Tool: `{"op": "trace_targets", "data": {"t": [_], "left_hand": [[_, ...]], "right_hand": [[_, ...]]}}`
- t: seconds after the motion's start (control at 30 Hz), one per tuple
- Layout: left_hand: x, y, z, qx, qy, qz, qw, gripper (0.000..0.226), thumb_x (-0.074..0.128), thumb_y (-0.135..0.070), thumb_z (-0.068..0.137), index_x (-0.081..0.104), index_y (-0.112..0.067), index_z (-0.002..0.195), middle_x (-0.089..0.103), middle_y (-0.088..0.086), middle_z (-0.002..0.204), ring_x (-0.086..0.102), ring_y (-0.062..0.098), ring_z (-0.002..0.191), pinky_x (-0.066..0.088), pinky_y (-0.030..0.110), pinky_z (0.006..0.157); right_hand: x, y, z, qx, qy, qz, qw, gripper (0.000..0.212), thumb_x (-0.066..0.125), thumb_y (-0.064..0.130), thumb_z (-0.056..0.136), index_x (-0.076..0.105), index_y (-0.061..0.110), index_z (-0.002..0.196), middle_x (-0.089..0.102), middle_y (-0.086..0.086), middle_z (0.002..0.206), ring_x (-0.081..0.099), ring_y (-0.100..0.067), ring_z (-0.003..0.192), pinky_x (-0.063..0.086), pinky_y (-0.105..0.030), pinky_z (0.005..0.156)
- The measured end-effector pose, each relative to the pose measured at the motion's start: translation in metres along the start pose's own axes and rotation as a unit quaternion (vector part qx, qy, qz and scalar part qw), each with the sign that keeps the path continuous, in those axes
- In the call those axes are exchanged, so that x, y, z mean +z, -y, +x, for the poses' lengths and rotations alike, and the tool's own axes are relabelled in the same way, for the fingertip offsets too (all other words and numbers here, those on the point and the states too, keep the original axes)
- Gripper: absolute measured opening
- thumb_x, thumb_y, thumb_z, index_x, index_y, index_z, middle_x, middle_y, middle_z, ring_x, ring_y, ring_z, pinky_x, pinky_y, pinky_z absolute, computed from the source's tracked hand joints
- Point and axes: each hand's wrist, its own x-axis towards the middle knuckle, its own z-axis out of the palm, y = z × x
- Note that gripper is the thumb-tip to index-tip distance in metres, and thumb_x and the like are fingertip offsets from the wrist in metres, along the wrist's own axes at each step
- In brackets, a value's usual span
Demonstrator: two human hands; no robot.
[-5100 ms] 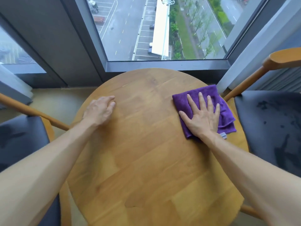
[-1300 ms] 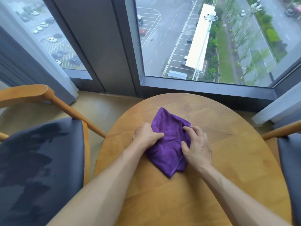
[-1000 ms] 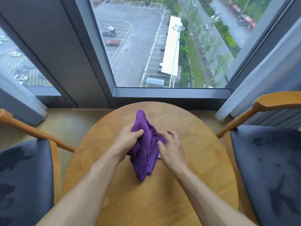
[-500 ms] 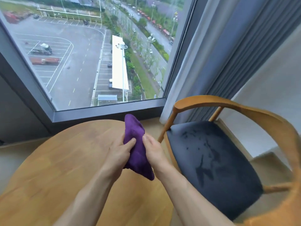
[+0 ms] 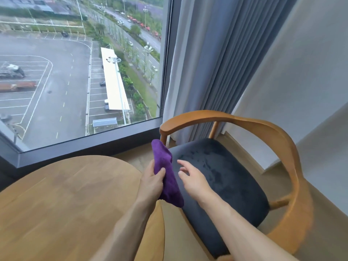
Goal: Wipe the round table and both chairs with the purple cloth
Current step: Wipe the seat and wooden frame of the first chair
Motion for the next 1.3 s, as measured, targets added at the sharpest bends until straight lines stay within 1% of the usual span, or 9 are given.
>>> {"op": "trace_targets", "data": {"t": [0.27, 0.33, 0.4, 0.47, 0.7, 0.8, 0.97, 1.17, 1.3], "left_hand": [[0.093, 0.047, 0.096, 0.041, -0.194, 0.247, 0.948, 0.015, 0.042, -0.016, 0.101, 0.053, -0.023, 0.109, 0.064, 0.009, 0.098, 0.057, 0.032, 0.085, 0.042, 0.037, 0.072], [0.125, 0.072, 0.129, 0.064, -0.222, 0.32, 0.919, 0.023, 0.045, -0.01, 0.098, 0.055, -0.019, 0.116, 0.063, 0.014, 0.114, 0.057, 0.037, 0.095, 0.048, 0.043, 0.075], [0.161, 0.103, 0.161, 0.052, -0.195, 0.449, 0.87, 0.04, 0.047, -0.011, 0.097, 0.05, -0.017, 0.137, 0.046, 0.009, 0.151, 0.051, 0.035, 0.113, 0.049, 0.045, 0.089], [0.198, 0.134, 0.183, 0.025, -0.116, 0.578, 0.807, 0.048, 0.044, -0.031, 0.101, 0.038, -0.021, 0.147, 0.025, 0.0, 0.164, 0.046, 0.029, 0.122, 0.045, 0.04, 0.094], [0.23, 0.171, 0.213, 0.033, -0.106, 0.683, 0.722, 0.063, 0.043, -0.069, 0.087, 0.059, -0.018, 0.122, 0.053, 0.004, 0.13, 0.048, 0.032, 0.115, 0.039, 0.047, 0.092], [0.222, 0.181, 0.211, 0.031, -0.087, 0.683, 0.725, 0.088, 0.038, -0.077, 0.085, 0.042, -0.018, 0.151, 0.039, 0.011, 0.157, 0.026, 0.034, 0.149, 0.015, 0.061, 0.116], [0.223, 0.196, 0.231, 0.053, -0.137, 0.644, 0.75, 0.072, 0.036, -0.061, 0.089, 0.04, -0.026, 0.152, 0.033, 0.011, 0.161, 0.024, 0.032, 0.151, 0.011, 0.067, 0.117], [0.243, 0.19, 0.278, 0.063, -0.193, 0.583, 0.787, 0.046, 0.05, -0.023, 0.1, 0.052, -0.018, 0.146, 0.04, 0.011, 0.157, 0.032, 0.032, 0.148, 0.016, 0.064, 0.118], [0.279, 0.178, 0.308, 0.099, -0.116, 0.56, 0.814, 0.049, 0.038, -0.029, 0.105, 0.037, -0.021, 0.153, 0.028, 0.003, 0.163, 0.017, 0.026, 0.153, 0.003, 0.054, 0.123]], "right_hand": [[-0.085, -0.094, 0.096, 0.044, 0.041, -0.043, 0.997, 0.045, 0.044, 0.026, 0.102, 0.043, 0.043, 0.143, 0.048, 0.008, 0.145, 0.048, -0.007, 0.114, 0.045, -0.025, 0.089], [-0.105, -0.121, 0.123, 0.047, 0.055, -0.071, 0.995, 0.046, 0.044, 0.025, 0.101, 0.043, 0.042, 0.144, 0.048, 0.009, 0.146, 0.051, -0.008, 0.113, 0.048, -0.026, 0.089], [-0.124, -0.151, 0.149, 0.038, 0.074, -0.105, 0.991, 0.048, 0.044, 0.024, 0.101, 0.041, 0.041, 0.146, 0.046, 0.011, 0.149, 0.053, -0.009, 0.116, 0.049, -0.027, 0.094], [-0.14, -0.176, 0.175, 0.021, 0.092, -0.148, 0.985, 0.049, 0.044, 0.024, 0.102, 0.038, 0.039, 0.148, 0.043, 0.012, 0.152, 0.048, -0.012, 0.131, 0.043, -0.03, 0.106], [-0.151, -0.237, 0.225, -0.005, 0.111, -0.23, 0.967, 0.055, 0.048, 0.025, 0.101, 0.033, 0.038, 0.152, 0.027, 0.012, 0.161, 0.03, -0.011, 0.146, 0.034, -0.031, 0.113], [-0.138, -0.245, 0.229, -0.032, 0.086, -0.301, 0.949, 0.062, 0.049, 0.034, 0.1, 0.022, 0.041, 0.155, 0.009, 0.01, 0.166, 0.009, -0.014, 0.153, 0.023, -0.037, 0.121], [-0.134, -0.264, 0.249, -0.048, 0.086, -0.396, 0.913, 0.078, 0.045, 0.056, 0.096, -0.005, 0.045, 0.156, -0.02, 0.013, 0.164, -0.017, -0.014, 0.152, 0.001, -0.054, 0.122], [-0.132, -0.27, 0.25, -0.046, 0.09, -0.385, 0.917, 0.077, 0.044, 0.054, 0.098, -0.006, 0.047, 0.155, -0.02, 0.016, 0.164, -0.019, -0.011, 0.152, -0.002, -0.054, 0.122], [-0.138, -0.266, 0.253, -0.033, 0.067, -0.338, 0.938, 0.069, 0.042, 0.039, 0.102, 0.0, 0.039, 0.158, -0.006, 0.022, 0.165, -0.009, -0.003, 0.152, 0.003, -0.046, 0.124]]}}
